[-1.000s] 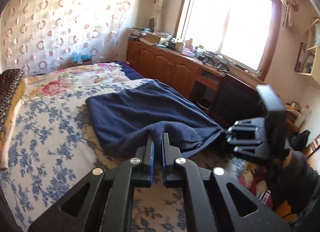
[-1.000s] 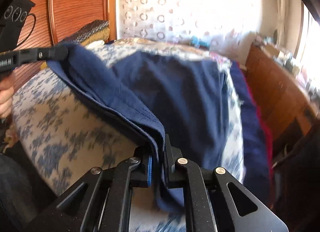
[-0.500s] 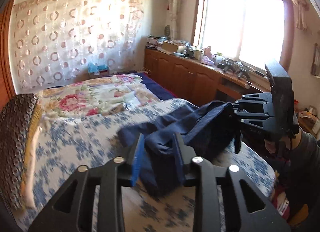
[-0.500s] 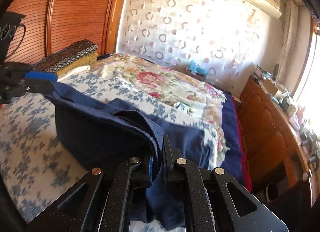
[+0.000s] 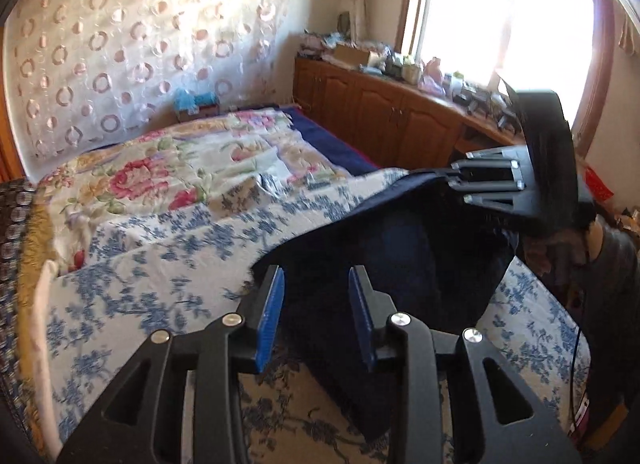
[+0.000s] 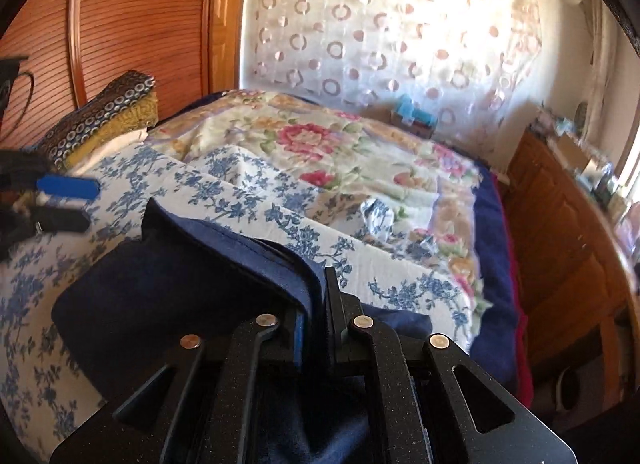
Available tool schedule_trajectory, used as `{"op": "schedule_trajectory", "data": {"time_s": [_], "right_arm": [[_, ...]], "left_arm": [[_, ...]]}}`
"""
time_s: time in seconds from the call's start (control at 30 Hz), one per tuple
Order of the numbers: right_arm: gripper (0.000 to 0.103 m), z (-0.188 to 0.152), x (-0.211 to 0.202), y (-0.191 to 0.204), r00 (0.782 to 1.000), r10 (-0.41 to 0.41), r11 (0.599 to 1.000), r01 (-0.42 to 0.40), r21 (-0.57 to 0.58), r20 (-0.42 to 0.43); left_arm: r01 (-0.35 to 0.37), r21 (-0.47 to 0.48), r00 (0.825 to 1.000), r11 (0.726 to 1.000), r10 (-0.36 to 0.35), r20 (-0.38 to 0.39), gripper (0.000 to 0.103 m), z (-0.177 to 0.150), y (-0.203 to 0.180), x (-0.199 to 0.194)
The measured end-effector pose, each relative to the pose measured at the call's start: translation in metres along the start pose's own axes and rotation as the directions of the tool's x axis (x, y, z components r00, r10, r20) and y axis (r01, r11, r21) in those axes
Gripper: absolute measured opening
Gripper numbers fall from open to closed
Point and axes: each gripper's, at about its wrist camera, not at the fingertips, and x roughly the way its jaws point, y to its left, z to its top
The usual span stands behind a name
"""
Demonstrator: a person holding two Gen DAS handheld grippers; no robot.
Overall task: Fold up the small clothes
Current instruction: 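Fold the held navy shirt end over its body with both grippers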
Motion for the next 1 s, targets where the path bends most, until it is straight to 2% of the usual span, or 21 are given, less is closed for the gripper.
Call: {"op": "schedule_trajectory", "data": {"time_s": [0.1,0.17,0.2,0.4,0.53,0.7,0.77,0.83,0.9,1.0], "right_arm": [[0.027,0.003,0.007,-0.018,0.999,0.032,0.996,-0.03,0.083,-0.032],[0.05,0.006,-0.002,-0.031,1.0,0.026,0.991,-0.023,0.13,-0.017],[0.053,0.008,-0.005,-0.033,1.0,0.016,0.991,-0.014,0.136,-0.011],[0.055,0.023,-0.023,-0.034,0.999,-0.048,0.994,0.047,0.094,0.003],[0.055,0.035,-0.011,-0.029,0.994,-0.11,0.994,0.111,0.018,-0.029],[0.056,0.04,0.012,-0.039,0.988,-0.123,0.992,0.123,-0.009,-0.095],[0.061,0.039,0.019,-0.05,0.988,-0.097,0.995,0.099,0.012,-0.121],[0.062,0.036,0.023,-0.061,0.989,-0.044,0.998,0.051,0.046,-0.142],[0.062,0.033,0.024,-0.077,0.989,0.057,0.989,-0.037,0.144,-0.138],[0.063,0.032,0.02,-0.082,0.988,0.108,0.976,-0.085,0.201,-0.108]], "left_arm": [[0.011,0.01,0.998,1.0,-0.01,-0.062,0.032,-0.005,-0.003,0.023],[0.009,0.013,0.996,1.0,-0.008,-0.091,0.032,-0.009,-0.004,0.035],[0.007,0.014,0.995,1.0,-0.006,-0.101,0.032,-0.011,-0.004,0.039],[-0.001,0.018,0.993,1.0,0.003,-0.116,0.034,-0.018,-0.005,0.047],[-0.001,0.018,0.994,1.0,0.003,-0.109,0.035,-0.021,-0.004,0.048],[0.017,-0.003,0.995,1.0,-0.017,-0.1,0.035,-0.023,0.001,0.047],[0.023,-0.011,0.995,1.0,-0.024,-0.1,0.035,-0.023,0.002,0.047],[0.022,-0.011,0.995,1.0,-0.023,-0.1,0.035,-0.023,0.002,0.047],[0.023,-0.011,0.995,1.0,-0.024,-0.1,0.035,-0.023,0.002,0.047],[0.022,-0.011,0.995,1.0,-0.023,-0.1,0.035,-0.023,0.002,0.047]]}}
